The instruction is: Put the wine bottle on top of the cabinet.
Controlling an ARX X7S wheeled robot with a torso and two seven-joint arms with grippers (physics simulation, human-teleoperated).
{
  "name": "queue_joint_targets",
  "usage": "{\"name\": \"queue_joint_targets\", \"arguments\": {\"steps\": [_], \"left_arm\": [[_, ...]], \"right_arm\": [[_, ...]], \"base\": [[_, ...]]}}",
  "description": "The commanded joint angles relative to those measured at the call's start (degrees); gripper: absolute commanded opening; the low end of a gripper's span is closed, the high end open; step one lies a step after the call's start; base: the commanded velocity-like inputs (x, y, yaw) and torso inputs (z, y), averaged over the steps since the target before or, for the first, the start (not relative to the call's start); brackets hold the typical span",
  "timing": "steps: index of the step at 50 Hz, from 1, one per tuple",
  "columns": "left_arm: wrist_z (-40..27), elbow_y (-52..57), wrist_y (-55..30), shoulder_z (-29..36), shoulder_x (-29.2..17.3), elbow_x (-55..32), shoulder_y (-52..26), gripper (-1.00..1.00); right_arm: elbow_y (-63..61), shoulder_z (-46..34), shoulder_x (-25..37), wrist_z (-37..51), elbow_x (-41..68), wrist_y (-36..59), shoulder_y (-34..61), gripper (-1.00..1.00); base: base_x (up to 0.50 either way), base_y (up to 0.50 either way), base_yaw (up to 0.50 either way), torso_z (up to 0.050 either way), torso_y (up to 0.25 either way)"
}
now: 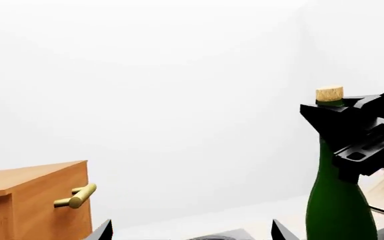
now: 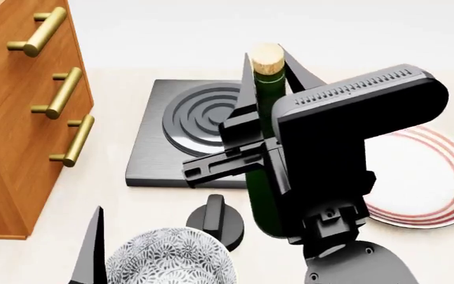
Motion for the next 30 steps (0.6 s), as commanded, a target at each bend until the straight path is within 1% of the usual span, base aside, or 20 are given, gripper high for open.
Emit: {"name": "queue_joint_targets", "arguments": {"steps": [1,5,6,8,13,15,18,21,23,30], "left_arm": [[0.58,-0.04,-0.02,1.24,-0.24,-0.85,-0.30,1.00],[1.95,-2.06,2.43,1.65,0.44,-3.19,0.78,1.00],[2.59,-3.12,3.98,1.33,1.44,-5.30,1.41,1.00],[3.84,-3.88,4.02,1.80,2.31,-7.98,1.17,1.00],[4.11,-5.57,1.14,4.51,4.52,-8.52,-2.31,1.00],[5.03,-7.28,-0.58,7.23,5.95,-8.25,-5.18,1.00],[5.74,-9.78,-0.56,8.82,7.25,-8.21,-6.72,1.00],[6.49,-12.04,0.45,9.63,7.73,-8.13,-7.19,1.00],[6.39,-13.95,-0.22,8.97,8.63,-9.10,-8.13,1.00],[7.73,-18.93,0.68,11.11,10.83,-8.54,-11.82,1.00]], "right_arm": [[-1.09,-0.44,-0.69,-1.44,0.53,0.69,1.90,-1.00],[-0.48,-0.99,-0.69,-1.73,0.52,0.25,1.89,-1.00],[-0.29,-0.98,-0.95,-1.70,0.74,0.47,2.16,-1.00],[-0.03,-1.17,-1.28,-1.68,0.84,0.51,2.69,-1.00],[0.62,-1.74,-1.72,-1.75,0.86,0.11,3.30,-1.00],[1.36,-2.41,-2.01,-1.82,0.55,-0.44,3.42,-1.00],[1.42,-2.53,-2.32,-1.78,0.82,-0.23,3.92,-1.00],[1.87,-2.79,-2.33,-1.91,0.77,-0.55,4.09,-1.00],[2.17,-2.82,-2.37,-1.95,0.82,-0.74,4.17,-1.00],[2.22,-3.03,-2.47,-1.74,0.96,-0.94,4.16,-1.00]], "base": [[0.00,0.00,0.00,0.000,0.000],[0.00,0.00,0.00,0.000,0.000],[0.00,0.00,0.00,0.000,0.010],[0.00,0.00,0.00,0.000,0.000],[0.00,0.00,0.00,0.000,0.000],[0.00,0.00,0.00,0.000,0.000],[0.00,0.00,0.00,0.000,0.000],[0.00,0.00,0.00,0.000,0.000],[0.00,0.00,0.00,0.000,0.005],[0.00,0.00,0.00,0.000,0.000]]}}
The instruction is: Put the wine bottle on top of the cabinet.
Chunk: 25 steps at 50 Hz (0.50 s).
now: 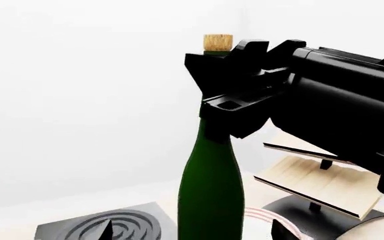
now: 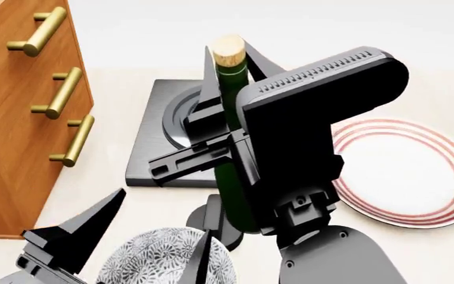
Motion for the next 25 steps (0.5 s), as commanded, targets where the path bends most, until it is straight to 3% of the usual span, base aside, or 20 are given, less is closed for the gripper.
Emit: {"name": "queue_joint_targets", "arguments": {"steps": [1,25], "left_arm": [[2.17,-7.93,0.54,3.42,3.76,-0.60,-5.23,1.00],[3.61,-19.85,6.10,3.38,7.20,-3.13,-10.90,1.00]], "right_arm": [[0.09,-0.27,-0.40,-0.24,-1.00,-0.52,0.88,-1.00],[-1.15,-0.53,0.47,0.17,-0.21,-0.37,0.65,-1.00]], "base": [[0.00,0.00,0.00,0.000,0.000],[0.00,0.00,0.00,0.000,0.001]]}}
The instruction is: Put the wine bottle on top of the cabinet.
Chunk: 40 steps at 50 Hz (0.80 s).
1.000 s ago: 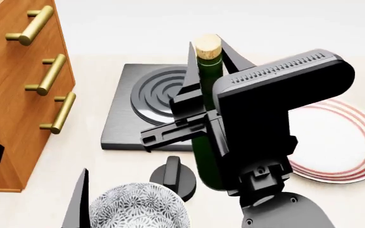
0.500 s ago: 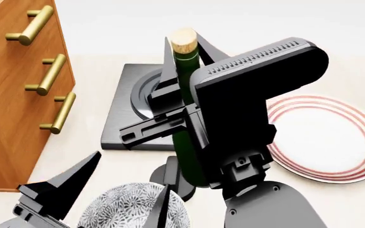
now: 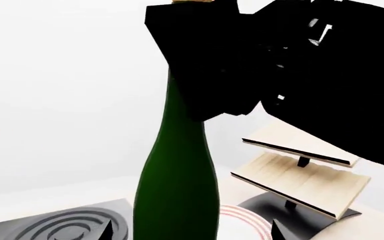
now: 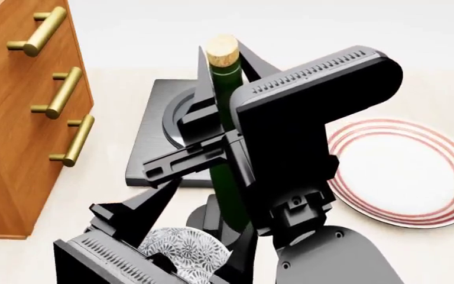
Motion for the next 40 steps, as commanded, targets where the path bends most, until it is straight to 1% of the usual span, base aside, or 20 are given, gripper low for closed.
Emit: {"name": "queue_joint_targets", "arguments": {"steps": [1,16,23,29,40], "left_arm": [[0.66,-5.38,1.29,0.05,1.24,-1.18,-3.74,1.00],[0.94,-11.68,2.53,1.59,2.36,-1.67,-7.33,1.00],[1.39,-16.22,4.20,1.93,2.89,-2.09,-8.58,1.00],[1.47,-19.08,5.29,2.63,2.95,-2.19,-9.15,1.00],[0.67,-21.82,4.77,4.09,2.30,-1.17,-11.63,1.00]], "right_arm": [[-1.40,0.41,0.38,-0.04,-0.69,0.17,0.21,-1.00],[-1.97,0.78,0.37,0.45,0.16,0.39,0.50,-1.00],[-2.12,0.86,0.74,0.63,0.29,0.39,0.30,-1.00],[-2.10,0.79,0.67,0.74,0.49,0.39,0.42,-1.00],[-1.77,0.97,1.26,0.74,0.64,-0.01,0.36,-1.00]], "base": [[0.00,0.00,0.00,0.000,0.000],[0.00,0.00,0.00,0.000,0.001],[0.00,0.00,0.00,0.000,0.000],[0.00,0.00,0.00,0.003,0.000],[0.00,0.00,0.00,0.000,0.001]]}}
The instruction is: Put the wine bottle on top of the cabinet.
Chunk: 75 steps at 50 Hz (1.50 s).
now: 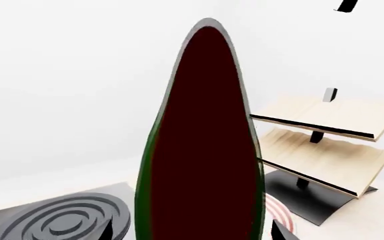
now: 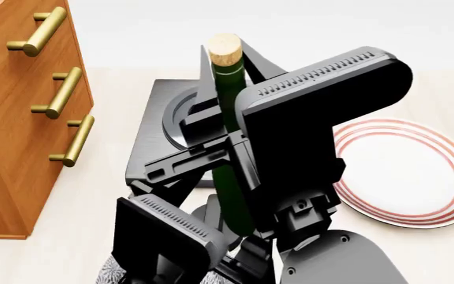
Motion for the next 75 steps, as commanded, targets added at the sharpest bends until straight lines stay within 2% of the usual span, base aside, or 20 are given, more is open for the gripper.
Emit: {"name": "queue_joint_targets", "arguments": {"steps": [1,11,12,35,36,53,69,75], "left_arm": [[-0.33,-3.88,0.37,1.29,-0.10,0.33,-2.22,1.00],[-0.98,-3.90,0.47,1.83,-0.36,-0.51,-2.78,1.00],[-1.58,-3.85,0.53,1.81,-0.43,-0.21,-2.74,-1.00],[-2.47,-4.40,3.28,3.32,-1.65,-1.46,-1.89,-1.00],[-2.56,-4.45,3.40,3.30,-1.70,-1.50,-1.87,-1.00],[-3.21,-5.21,4.79,3.83,-2.31,-2.19,-1.58,-1.00],[-4.07,-6.18,4.70,1.68,-3.35,-4.30,-3.35,-1.00],[-4.65,-5.61,4.02,0.79,-4.13,-5.04,-4.22,-1.00]], "right_arm": [[-0.44,0.50,0.27,-0.12,-0.95,-0.21,0.48,-1.00],[-0.33,0.64,0.64,0.13,-0.83,-0.49,0.14,-1.00],[-0.26,0.68,0.69,0.15,-0.84,-0.55,0.10,-1.00],[-0.13,-0.11,1.41,0.90,-1.32,-1.68,-1.50,-1.00],[-0.03,0.22,1.30,0.93,-1.10,-1.86,-1.68,1.00],[-0.41,1.04,1.73,1.58,-0.49,-2.62,-3.34,1.00],[-18.83,13.90,5.13,7.04,9.76,2.46,-13.26,1.00],[-22.64,17.06,5.62,8.03,11.31,-0.67,-19.63,1.00]], "base": [[0.00,0.00,0.00,0.000,0.000],[0.00,0.00,0.00,0.000,0.001],[0.00,0.00,0.00,0.000,0.000],[0.00,0.00,0.00,0.000,0.001],[0.00,0.00,0.00,0.000,0.000],[0.00,0.00,0.00,0.001,0.001],[0.00,0.00,0.00,0.000,0.001],[0.00,0.00,0.00,0.000,0.000]]}}
